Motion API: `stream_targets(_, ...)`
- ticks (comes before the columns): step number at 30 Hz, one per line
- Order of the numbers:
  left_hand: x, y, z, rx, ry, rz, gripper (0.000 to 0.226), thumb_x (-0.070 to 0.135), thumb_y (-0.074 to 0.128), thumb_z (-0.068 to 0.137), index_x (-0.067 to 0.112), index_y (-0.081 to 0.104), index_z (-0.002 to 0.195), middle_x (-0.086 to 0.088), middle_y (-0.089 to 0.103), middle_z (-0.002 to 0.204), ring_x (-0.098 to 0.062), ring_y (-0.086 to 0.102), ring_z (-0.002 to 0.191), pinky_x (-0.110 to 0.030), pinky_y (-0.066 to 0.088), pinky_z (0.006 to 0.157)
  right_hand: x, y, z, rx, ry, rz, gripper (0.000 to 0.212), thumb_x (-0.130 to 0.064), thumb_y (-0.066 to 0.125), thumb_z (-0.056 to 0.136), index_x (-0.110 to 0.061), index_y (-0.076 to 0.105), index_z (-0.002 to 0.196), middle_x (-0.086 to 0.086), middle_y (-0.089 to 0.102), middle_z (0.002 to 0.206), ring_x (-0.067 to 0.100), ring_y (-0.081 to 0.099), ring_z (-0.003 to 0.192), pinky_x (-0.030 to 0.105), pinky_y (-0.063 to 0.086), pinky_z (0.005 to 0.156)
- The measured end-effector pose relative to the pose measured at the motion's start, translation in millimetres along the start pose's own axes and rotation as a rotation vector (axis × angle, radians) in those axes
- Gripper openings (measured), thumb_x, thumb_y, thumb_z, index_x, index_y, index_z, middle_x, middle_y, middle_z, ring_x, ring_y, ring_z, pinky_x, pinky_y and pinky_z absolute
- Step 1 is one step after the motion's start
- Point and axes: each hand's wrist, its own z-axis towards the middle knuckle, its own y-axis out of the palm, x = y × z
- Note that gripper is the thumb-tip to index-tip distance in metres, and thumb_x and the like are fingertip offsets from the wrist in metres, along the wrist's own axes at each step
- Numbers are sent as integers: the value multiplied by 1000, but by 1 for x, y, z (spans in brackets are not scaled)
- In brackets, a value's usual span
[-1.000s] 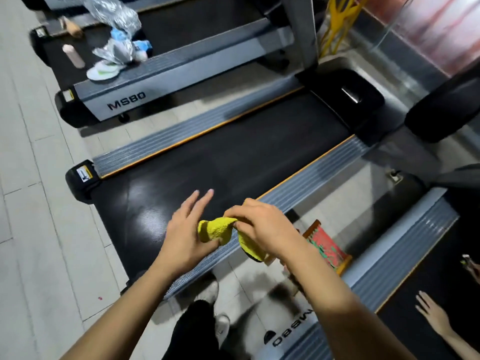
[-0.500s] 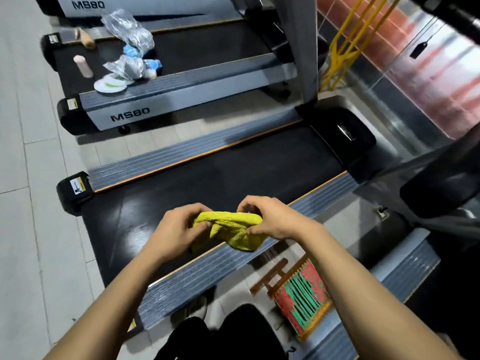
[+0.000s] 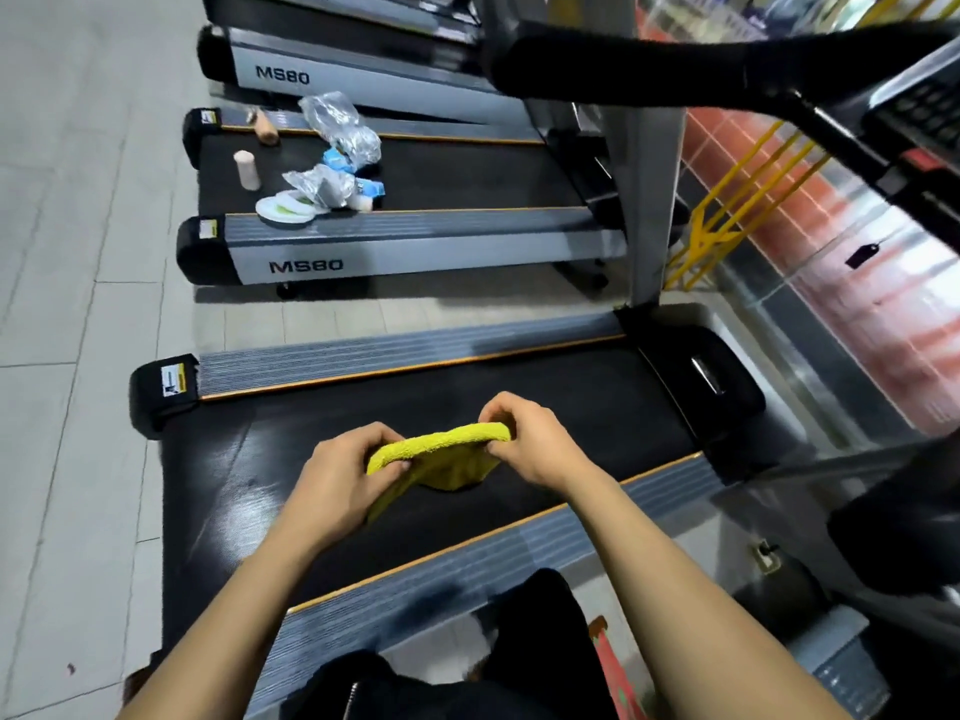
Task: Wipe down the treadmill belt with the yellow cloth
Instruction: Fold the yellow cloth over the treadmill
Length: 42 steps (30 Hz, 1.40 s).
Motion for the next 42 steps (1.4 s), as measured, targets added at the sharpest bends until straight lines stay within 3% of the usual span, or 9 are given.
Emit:
stream_targets(5, -26, 36, 24, 78, -26, -3, 13, 40, 67, 83, 43, 61, 95, 20, 69, 86, -4, 65, 84, -35, 54, 76, 29, 22, 38, 85, -92, -84, 27, -11, 69, 78, -31, 62, 96, -8, 59, 97, 14, 58, 91, 31, 48, 83)
stream_targets(10, -71, 125, 75, 85, -82, -40, 14, 39, 63, 84, 43, 56, 95, 19, 65, 90, -6, 63, 88, -38, 52, 77, 114, 57, 104, 102, -113, -173, 26, -13, 66, 81, -32, 60, 98, -11, 56, 96, 9, 56, 89, 31, 47, 82)
stream_targets(16, -134, 263, 144, 88, -99, -67, 14, 32, 68, 87, 39, 58, 96, 18, 62, 90, -5, 60, 85, -37, 52, 75, 254, 112, 173, 174, -43, 2, 26, -11, 68, 82, -34, 61, 92, -12, 59, 94, 3, 58, 87, 12, 40, 71)
stream_targets(23, -172, 415, 214, 58, -97, -105, 16, 29, 65, 91, 42, 59, 97, 16, 62, 93, -8, 60, 88, -36, 51, 76, 420, 140, 220, 240, -49, 223, 21, -7, 63, 81, -28, 61, 87, -6, 59, 91, 14, 59, 85, 16, 43, 69)
stream_targets(34, -171, 632, 340, -90, -101, -162, 5, 33, 64, 95, 35, 65, 100, 14, 70, 85, -10, 62, 76, -18, 46, 70, 660, 113, 291, 357, -15, 490, 30, -10, 73, 88, -27, 66, 111, -7, 68, 96, 11, 65, 92, 21, 51, 81)
stream_targets(36, -166, 669, 365, -129, -115, -207, 4, 31, 66, 94, 33, 68, 98, 14, 72, 88, -8, 65, 82, -19, 47, 74, 701, 103, 309, 381, 2, 468, 28, -15, 75, 87, -31, 67, 109, -6, 70, 95, 14, 65, 97, 27, 53, 85)
stream_targets(39, -163, 725, 403, -185, -154, -284, 6, 28, 68, 94, 33, 69, 96, 12, 74, 90, -7, 68, 85, -31, 52, 81, 755, 84, 340, 392, 23, 386, 25, -21, 75, 87, -35, 68, 107, -11, 70, 94, 9, 65, 97, 26, 52, 85)
stream_targets(42, -158, 780, 441, -233, -194, -283, 5, 31, 68, 93, 32, 65, 89, 12, 72, 83, -2, 64, 73, -30, 51, 73, 798, 61, 375, 353, 46, 251, 22, -31, 74, 87, -37, 69, 108, -18, 70, 99, 0, 63, 99, 24, 51, 88)
